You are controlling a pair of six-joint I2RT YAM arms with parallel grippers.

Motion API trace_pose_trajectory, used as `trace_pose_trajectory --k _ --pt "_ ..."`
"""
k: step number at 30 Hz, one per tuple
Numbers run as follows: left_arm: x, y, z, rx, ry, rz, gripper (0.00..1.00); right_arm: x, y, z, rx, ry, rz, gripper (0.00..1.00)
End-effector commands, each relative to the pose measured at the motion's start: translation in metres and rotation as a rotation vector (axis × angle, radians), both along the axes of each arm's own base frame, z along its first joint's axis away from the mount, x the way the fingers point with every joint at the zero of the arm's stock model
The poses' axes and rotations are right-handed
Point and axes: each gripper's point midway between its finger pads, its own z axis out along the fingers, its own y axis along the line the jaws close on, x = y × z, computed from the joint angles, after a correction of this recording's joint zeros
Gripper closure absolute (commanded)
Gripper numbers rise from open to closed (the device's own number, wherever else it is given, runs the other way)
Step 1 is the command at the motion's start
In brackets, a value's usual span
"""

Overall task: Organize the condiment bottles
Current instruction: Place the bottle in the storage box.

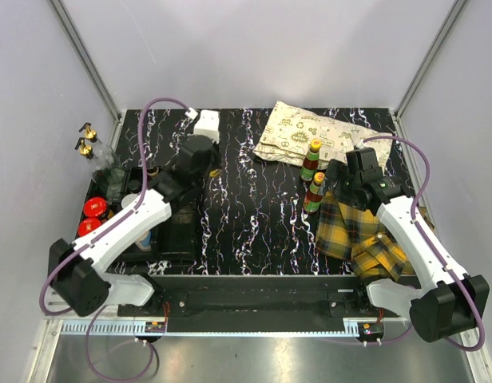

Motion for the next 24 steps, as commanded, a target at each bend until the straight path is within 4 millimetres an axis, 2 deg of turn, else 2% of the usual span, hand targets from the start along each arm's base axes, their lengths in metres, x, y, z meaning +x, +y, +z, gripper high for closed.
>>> trace_pose_trajectory --k 1,6,9,15,19,24 --pt "-0.014 0.051 0.028 -0.063 -0.113 0.212 1.0 0.008 0.0 0.008 0.013 -0.033 -0.003 0.0" --pt "-0.022 0.088 0.017 -0.107 -0.118 0.322 1.0 0.009 0.0 0.009 0.008 -0.037 0.001 0.0" --pt "-0.022 0.098 0.008 -0.129 -0.099 0.344 1.0 0.009 0.001 0.009 0.013 -0.036 0.002 0.0" --pt "-0.018 0.109 -0.008 -0.14 -0.072 0.389 1.0 0.007 0.002 0.009 0.021 -0.036 0.001 0.0" --pt "-0.016 0.12 -0.029 -0.135 -0.022 0.447 1.0 0.007 0.002 0.011 0.026 -0.041 -0.002 0.0" --pt "-0.017 0.122 -0.051 -0.158 -0.004 0.462 1.0 0.007 0.002 0.012 0.028 -0.046 -0.003 0.0"
